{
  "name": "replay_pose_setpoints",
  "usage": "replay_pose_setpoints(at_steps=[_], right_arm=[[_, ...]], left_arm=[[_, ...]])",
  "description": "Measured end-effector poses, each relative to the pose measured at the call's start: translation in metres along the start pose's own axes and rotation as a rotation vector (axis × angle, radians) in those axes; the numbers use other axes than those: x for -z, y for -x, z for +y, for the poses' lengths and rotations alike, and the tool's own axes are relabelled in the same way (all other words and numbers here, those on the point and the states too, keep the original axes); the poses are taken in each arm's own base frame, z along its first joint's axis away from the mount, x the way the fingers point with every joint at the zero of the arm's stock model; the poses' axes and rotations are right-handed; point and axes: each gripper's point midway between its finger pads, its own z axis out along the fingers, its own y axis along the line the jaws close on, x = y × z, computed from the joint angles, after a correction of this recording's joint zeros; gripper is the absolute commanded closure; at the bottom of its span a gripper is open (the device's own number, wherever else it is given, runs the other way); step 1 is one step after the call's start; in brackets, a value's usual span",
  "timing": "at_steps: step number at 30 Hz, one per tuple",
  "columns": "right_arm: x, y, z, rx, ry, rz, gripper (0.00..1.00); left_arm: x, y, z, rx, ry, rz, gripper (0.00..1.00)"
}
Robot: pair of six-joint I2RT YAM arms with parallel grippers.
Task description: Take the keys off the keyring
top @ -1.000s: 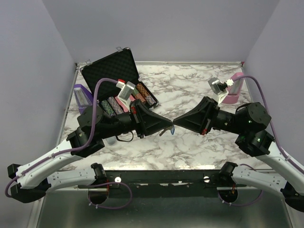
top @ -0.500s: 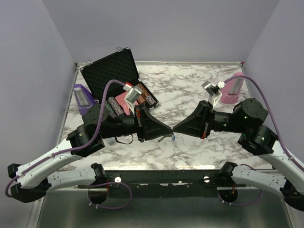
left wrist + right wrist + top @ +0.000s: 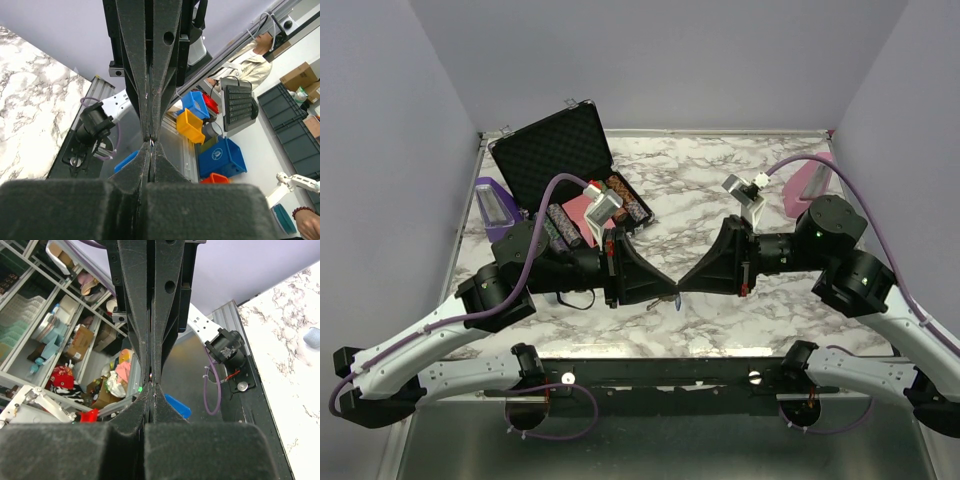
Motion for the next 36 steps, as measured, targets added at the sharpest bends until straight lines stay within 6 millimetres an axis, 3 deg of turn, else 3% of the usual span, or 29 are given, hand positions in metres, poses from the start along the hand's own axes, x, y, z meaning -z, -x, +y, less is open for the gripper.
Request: replay_pose_setpoints(at_steps=[7, 19, 25, 26, 32, 36], right_arm=[[0.004, 0.009, -0.001, 0.000, -0.041, -0.062, 0.99], [0.029, 0.040, -0.021, -0.060, -0.172, -0.394, 0.99], [0.029, 0.056, -0.025, -0.073, -0.168, -0.497, 0.99], [0.028, 0.057, -0.026, -0.074, -0.165, -0.501, 0.98], [0.026, 0.061, -0.027, -0.052, -0.181, -0.492, 0.61], [0.037, 0.070, -0.010, 0.004, -0.192, -0.489, 0.39]], left_arm=[[0.001, 0.008, -0.001, -0.006, 0.006, -0.042, 1.00], [-0.009, 0.036, 0.011, 0.005, 0.064, -0.181, 1.00], [-0.010, 0.049, 0.009, 0.005, 0.064, -0.238, 1.00], [-0.010, 0.049, 0.009, 0.005, 0.064, -0.242, 1.00], [-0.014, 0.052, 0.008, -0.007, 0.075, -0.223, 1.00], [-0.009, 0.049, -0.004, -0.050, 0.060, -0.163, 1.00]])
